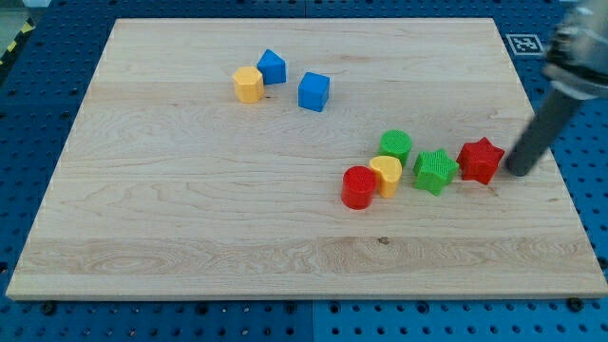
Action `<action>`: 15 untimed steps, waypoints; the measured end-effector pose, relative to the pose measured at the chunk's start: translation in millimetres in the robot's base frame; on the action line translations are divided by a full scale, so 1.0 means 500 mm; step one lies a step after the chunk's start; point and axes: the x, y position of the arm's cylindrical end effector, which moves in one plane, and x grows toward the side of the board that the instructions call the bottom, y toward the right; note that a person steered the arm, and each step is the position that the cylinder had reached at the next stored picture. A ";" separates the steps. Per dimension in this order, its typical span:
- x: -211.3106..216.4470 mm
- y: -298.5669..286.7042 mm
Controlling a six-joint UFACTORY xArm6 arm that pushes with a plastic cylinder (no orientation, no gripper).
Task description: Slide the blue cube to the center of the board
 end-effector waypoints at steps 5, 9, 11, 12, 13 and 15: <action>-0.176 -0.095; -0.151 -0.490; -0.237 -0.567; -0.182 -0.649; -0.151 -0.654; -0.090 -0.805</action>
